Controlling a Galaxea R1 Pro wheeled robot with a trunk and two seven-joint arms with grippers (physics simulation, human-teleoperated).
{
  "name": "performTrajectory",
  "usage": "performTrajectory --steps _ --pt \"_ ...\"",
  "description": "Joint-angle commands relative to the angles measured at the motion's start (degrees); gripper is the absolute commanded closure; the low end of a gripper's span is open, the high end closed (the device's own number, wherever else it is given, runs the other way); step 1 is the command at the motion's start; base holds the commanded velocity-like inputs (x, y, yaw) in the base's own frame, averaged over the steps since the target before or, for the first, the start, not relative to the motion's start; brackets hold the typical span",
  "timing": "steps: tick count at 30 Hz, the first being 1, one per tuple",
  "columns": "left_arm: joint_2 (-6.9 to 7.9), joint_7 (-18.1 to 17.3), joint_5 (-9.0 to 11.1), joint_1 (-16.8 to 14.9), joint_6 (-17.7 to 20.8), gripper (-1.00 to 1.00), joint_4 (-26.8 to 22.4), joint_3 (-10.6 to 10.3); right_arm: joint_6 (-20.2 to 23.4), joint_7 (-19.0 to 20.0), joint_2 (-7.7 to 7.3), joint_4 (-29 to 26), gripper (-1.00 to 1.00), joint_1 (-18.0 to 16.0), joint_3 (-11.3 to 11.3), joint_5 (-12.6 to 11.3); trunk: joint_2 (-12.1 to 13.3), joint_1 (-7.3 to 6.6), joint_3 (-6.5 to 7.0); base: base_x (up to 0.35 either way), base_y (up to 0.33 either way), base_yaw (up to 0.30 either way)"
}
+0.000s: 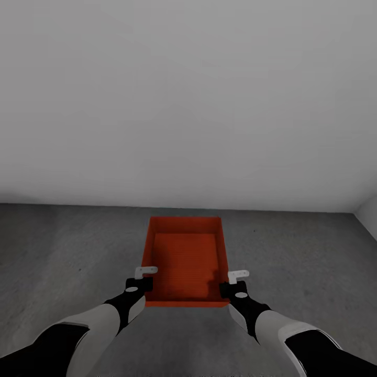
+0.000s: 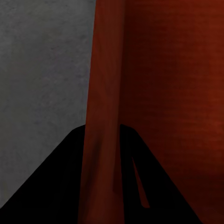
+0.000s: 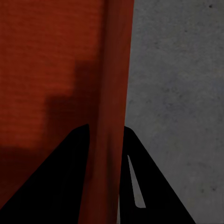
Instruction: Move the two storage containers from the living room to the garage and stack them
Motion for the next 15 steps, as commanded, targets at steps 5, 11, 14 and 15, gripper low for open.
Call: performTrajectory --steps 5,11,14,15 --pt "-0.01 0.82 0.16 -0.07 -1.10 1.00 -1.04 1.79 -0.31 -0.39 0.09 0.33 1.00 -0.02 -0.24 -1.39 -0.03 0.00 -0.51 0.000 0.000 0.000" --pt "-0.01 0.82 0.16 -0.07 -1.07 1.00 -1.04 1.79 -0.31 -0.39 0.09 0.33 1.00 -0.02 -0.24 -1.39 -0.03 0.00 -1.07 0.000 0.000 0.000" --pt "-0.01 0.81 0.16 -0.07 -1.08 1.00 -1.04 1.79 -0.31 -0.39 0.09 0.33 1.00 -0.02 -0.24 -1.39 -0.03 0.00 -1.35 0.000 0.000 0.000" --pt "-0.01 0.82 0.16 -0.07 -1.07 1.00 -1.04 1.79 -0.31 -0.39 0.09 0.33 1.00 -0.02 -0.24 -1.39 -0.03 0.00 -1.44 0.000 0.000 0.000"
